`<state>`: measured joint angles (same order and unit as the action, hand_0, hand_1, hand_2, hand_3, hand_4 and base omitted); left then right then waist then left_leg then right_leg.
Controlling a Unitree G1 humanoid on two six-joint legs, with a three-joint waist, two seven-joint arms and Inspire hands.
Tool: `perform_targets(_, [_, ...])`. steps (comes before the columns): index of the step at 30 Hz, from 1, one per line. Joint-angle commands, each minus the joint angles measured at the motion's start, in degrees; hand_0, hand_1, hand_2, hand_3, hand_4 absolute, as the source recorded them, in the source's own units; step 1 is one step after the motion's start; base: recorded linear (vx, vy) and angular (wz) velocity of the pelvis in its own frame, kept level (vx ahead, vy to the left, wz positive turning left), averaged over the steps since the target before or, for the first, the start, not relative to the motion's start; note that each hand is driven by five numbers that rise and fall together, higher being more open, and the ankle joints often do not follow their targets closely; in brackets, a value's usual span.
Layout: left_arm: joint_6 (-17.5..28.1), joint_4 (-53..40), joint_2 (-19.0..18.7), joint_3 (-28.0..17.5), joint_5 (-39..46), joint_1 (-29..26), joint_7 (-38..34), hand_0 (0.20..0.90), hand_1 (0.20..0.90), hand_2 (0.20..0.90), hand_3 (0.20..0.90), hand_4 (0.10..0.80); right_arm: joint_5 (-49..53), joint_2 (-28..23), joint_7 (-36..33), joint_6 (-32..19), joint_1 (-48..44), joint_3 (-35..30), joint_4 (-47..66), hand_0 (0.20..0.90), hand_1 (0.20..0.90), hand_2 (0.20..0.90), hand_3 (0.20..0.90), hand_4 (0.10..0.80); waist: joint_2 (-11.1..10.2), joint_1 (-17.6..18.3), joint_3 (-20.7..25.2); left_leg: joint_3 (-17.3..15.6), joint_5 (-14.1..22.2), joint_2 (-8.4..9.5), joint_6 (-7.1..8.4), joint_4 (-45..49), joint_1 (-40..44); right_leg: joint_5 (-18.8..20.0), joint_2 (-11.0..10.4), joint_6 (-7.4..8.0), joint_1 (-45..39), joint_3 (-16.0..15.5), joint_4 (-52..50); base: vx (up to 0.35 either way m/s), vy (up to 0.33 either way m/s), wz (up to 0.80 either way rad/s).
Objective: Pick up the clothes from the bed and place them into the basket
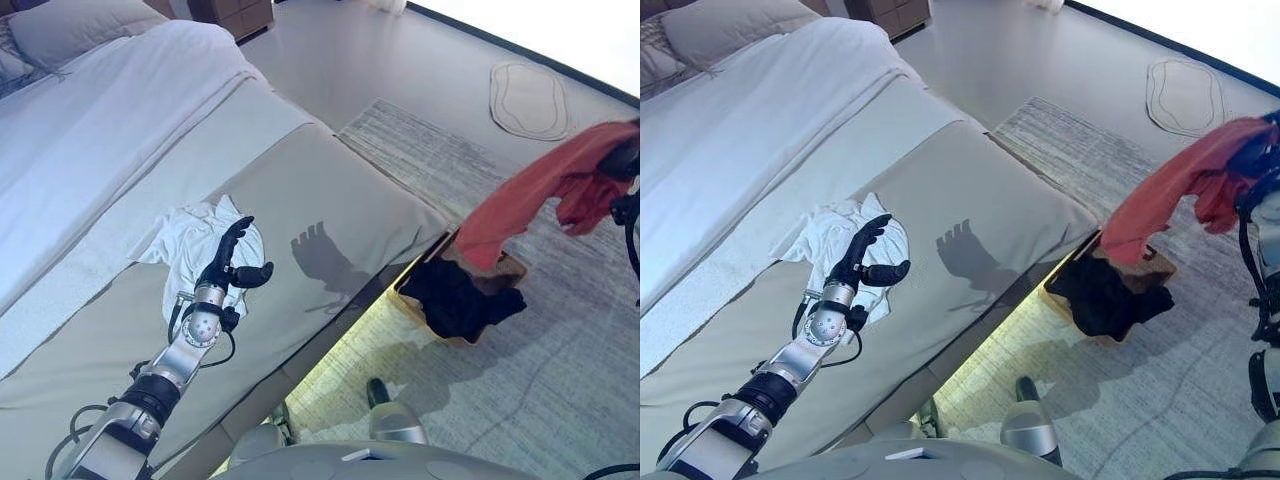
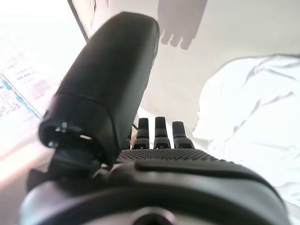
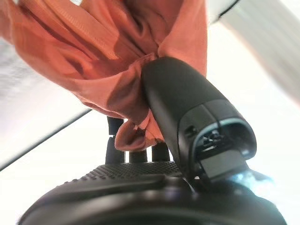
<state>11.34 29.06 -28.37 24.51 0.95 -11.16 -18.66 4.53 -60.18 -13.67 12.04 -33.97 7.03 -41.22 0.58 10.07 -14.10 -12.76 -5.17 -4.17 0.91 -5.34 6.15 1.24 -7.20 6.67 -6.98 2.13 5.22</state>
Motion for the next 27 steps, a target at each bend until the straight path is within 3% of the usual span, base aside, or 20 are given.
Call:
perform_targets(1, [3.86, 1.31, -0.72, -0.14, -2.54, -3.12, -1.47, 0.9, 0.9, 0.9, 0.9, 0.8, 0.24, -5.43, -2.2, -3.95, -3.72, -1.17, 2.74, 0.3, 0.3, 0.3, 0.2, 0.1, -1.07, -1.64, 6.61, -0.5, 8.08, -2.75, 3.06, 0.34, 4.11, 2.07, 2.12, -1.93, 5.22, 0.27, -1.82, -0.006, -0.048, -0.19])
perform_targets(10, [3.64, 0.78, 0.52, 0.32, -3.14, -3.99, -1.77, 0.9, 0.9, 0.9, 0.9, 0.8, -0.06, -3.37, 1.09, -3.65, -2.66, 0.6, 0.13, 0.3, 0.3, 0.3, 0.2, 0.1, 0.42, -0.86, 5.11, -1.22, 7.81, -2.8, 3.56, 0.34, 3.87, 2.11, 2.2, -2.28, 6.01, 0.25, -1.64, -0.012, -0.017, -0.05])
perform_targets(25, [3.71, -0.02, 0.06, 0.37, -2.75, -3.74, -1.18, 0.9, 0.9, 0.9, 0.9, 0.8, -1.86, 0.42, 1.83, -2.24, -2.44, 2.85, -3.85, 0.3, 0.3, 0.3, 0.2, 0.1, 1.14, -2.08, 3.79, -0.32, 7.2, -2.62, 3.72, 0.34, 3.03, 2.62, 1.81, -2.35, 6.02, -1.16, -0.79, 0.0, -0.004, 0.01])
perform_targets(26, [3.63, -0.23, 0.0, 0.33, -2.71, -3.7, -1.07, 0.9, 0.9, 0.9, 0.9, 0.8, -2.05, 0.67, 1.98, -1.84, -2.48, 2.98, -4.21, 0.9, 0.9, 0.9, 0.9, 0.8, 1.17, -2.2, 3.74, -0.24, 7.18, -2.59, 3.72, 0.34, 2.99, 2.63, 1.78, -2.35, 6.0, -1.26, -0.75, 0.001, -0.015, 0.05])
perform_targets(27, [3.63, -0.41, -0.05, 0.24, -2.76, -3.6, -1.0, 0.9, 0.9, 0.9, 0.9, 0.8, -2.35, 0.9, 1.89, -1.54, -2.54, 3.07, -4.6, 0.9, 0.9, 0.9, 0.9, 0.8, 1.2, -2.33, 3.7, -0.18, 7.17, -2.59, 3.72, 0.34, 2.95, 2.63, 1.74, -2.35, 5.98, -1.38, -0.7, 0.002, -0.013, 0.06])
